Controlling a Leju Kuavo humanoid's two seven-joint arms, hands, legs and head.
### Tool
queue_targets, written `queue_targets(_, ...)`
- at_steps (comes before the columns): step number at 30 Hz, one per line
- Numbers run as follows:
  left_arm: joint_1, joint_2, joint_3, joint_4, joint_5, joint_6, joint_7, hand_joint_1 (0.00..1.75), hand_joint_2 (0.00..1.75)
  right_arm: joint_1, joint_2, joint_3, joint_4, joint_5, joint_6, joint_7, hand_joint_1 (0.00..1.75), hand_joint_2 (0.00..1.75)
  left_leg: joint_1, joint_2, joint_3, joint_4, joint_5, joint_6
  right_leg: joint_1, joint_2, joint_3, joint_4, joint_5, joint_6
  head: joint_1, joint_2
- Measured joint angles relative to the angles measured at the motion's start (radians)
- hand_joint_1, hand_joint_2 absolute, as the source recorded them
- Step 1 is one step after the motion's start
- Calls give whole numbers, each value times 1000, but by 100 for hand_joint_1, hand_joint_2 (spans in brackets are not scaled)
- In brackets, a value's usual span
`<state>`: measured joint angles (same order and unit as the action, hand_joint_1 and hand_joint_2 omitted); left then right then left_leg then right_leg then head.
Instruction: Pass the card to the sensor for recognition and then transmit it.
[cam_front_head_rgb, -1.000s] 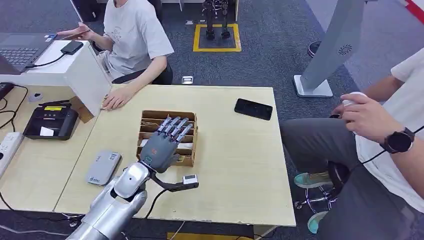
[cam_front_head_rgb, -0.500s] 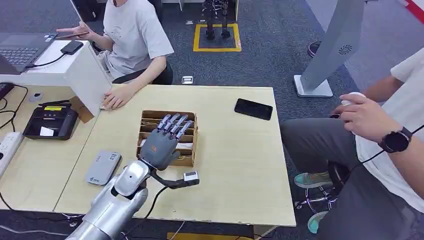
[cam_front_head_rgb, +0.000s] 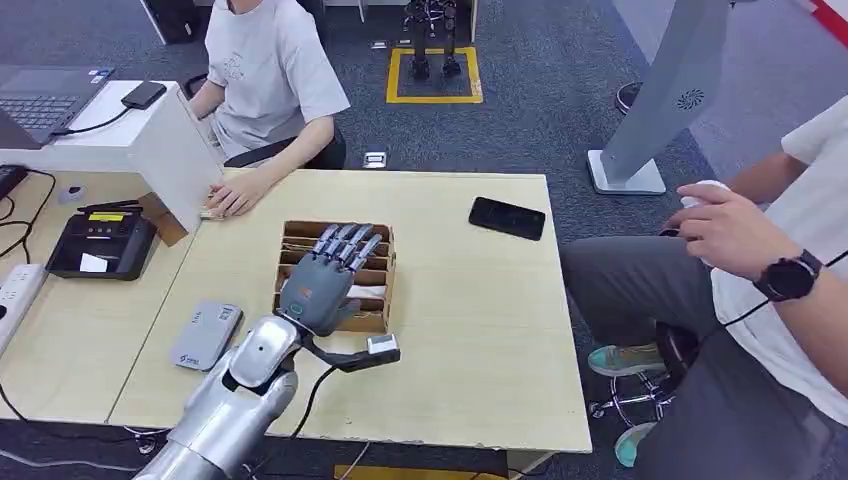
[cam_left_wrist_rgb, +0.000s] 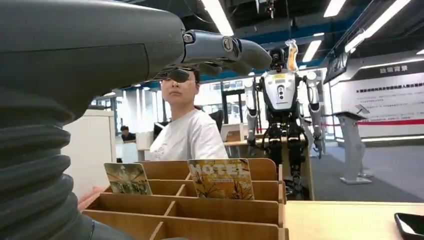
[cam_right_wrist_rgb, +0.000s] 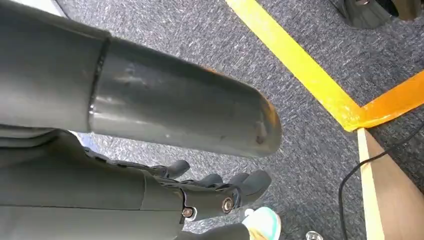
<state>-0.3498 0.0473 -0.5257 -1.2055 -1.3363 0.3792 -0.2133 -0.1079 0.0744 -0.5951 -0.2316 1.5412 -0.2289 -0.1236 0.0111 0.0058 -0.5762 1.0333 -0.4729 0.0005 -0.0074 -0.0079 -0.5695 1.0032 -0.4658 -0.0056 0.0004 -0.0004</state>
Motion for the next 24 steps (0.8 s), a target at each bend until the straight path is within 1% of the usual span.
queue_targets(2,0,-1,1,0,6,-3,-9,0,175,0,0,0,0,0,0,-1,0,0,0,0,0,0,0,0,0,0,0,0,0,0,0,0)
queue_targets(12,-2,-7,4,-1,15,-13,-12,0,175,-2,0,5,0,0,1,-1,0,0,0,0,0,0,0,0,0,0,0,0,0,0,0,0)
queue_targets(16,-7,-7,4,0,54,-51,-43,0,175,-4,0,10,0,0,5,-1,0,0,0,0,0,0,0,0,0,0,0,0,0,0,0,0)
queue_targets(21,-18,-5,4,1,65,-59,-51,0,175,-7,0,15,0,0,5,-1,0,0,0,0,0,0,0,0,0,0,0,0,0,0,0,0)
queue_targets(24,-29,0,4,7,102,-80,-70,0,175,-8,0,24,0,0,5,-1,0,0,0,0,0,0,0,0,0,0,0,0,0,0,0,0)
